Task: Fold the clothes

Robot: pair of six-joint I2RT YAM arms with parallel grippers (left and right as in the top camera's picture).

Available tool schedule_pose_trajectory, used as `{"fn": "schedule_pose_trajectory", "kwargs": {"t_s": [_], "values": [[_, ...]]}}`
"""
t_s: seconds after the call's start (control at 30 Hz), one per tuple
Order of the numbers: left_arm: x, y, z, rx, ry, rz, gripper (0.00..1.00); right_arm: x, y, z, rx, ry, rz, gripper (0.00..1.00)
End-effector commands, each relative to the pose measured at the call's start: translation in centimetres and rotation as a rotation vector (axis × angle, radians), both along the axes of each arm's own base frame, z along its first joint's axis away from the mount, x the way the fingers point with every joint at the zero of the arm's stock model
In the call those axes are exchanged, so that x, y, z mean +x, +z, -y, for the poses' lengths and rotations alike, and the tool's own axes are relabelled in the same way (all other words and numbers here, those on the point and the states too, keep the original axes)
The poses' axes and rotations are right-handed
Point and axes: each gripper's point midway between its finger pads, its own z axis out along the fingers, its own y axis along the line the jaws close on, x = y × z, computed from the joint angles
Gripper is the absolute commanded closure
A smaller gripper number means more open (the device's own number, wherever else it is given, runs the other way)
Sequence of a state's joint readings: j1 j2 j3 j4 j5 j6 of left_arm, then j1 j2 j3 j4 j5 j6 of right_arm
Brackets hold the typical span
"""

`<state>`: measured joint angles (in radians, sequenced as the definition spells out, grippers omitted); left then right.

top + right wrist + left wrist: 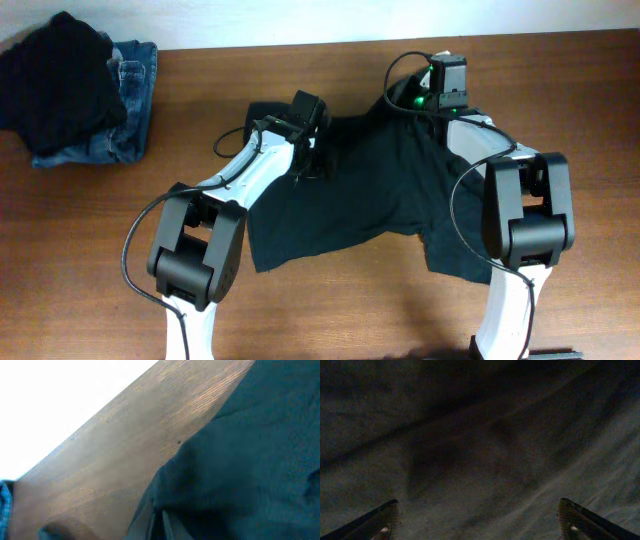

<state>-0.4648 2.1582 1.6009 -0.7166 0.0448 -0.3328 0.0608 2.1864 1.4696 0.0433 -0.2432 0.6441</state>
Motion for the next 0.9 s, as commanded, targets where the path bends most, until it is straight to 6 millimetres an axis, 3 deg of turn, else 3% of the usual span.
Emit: {"fn": "schedule_pose_trajectory", "kwargs": {"t_s": [0.0, 0.2, 0.3, 0.43, 0.57, 0.67, 0.77, 0.87], "values": [[0.1, 0.0, 0.2, 0.001, 0.007, 0.005, 0.01, 0.2, -0.5, 0.3, -0.036, -0.015, -0.001, 0.76], [0.1, 0.0, 0.2, 0.000, 0.007, 0.007, 0.01, -0.8, -1.7, 0.2, -0.032, -0.005, -0.066, 0.21], [0.0, 0.0, 0.1, 0.002, 0.007, 0.003, 0.01, -1.4, -2.0, -0.5, -0.003, 0.028, -0.093, 0.13], [-0.3, -0.1, 0.0, 0.010, 0.007, -0.010, 0.01, -2.4, -1.6, -0.6, 0.003, 0.037, -0.131, 0.19], [-0.6, -0.2, -0.2, 0.017, 0.006, -0.023, 0.01, -3.7, -0.2, 1.3, -0.033, 0.000, -0.177, 0.48], [-0.7, -0.2, -0.2, 0.018, 0.006, -0.026, 0.05, -5.6, 1.0, 4.3, -0.097, -0.090, -0.244, 0.68], [-0.6, -0.2, -0.2, 0.015, 0.006, -0.023, 0.11, -7.3, 1.9, 6.0, -0.118, -0.125, -0.295, 0.70], [-0.5, -0.1, 0.1, 0.004, 0.003, -0.020, 0.20, -8.5, 1.5, 6.7, -0.120, -0.133, -0.347, 0.69]]}}
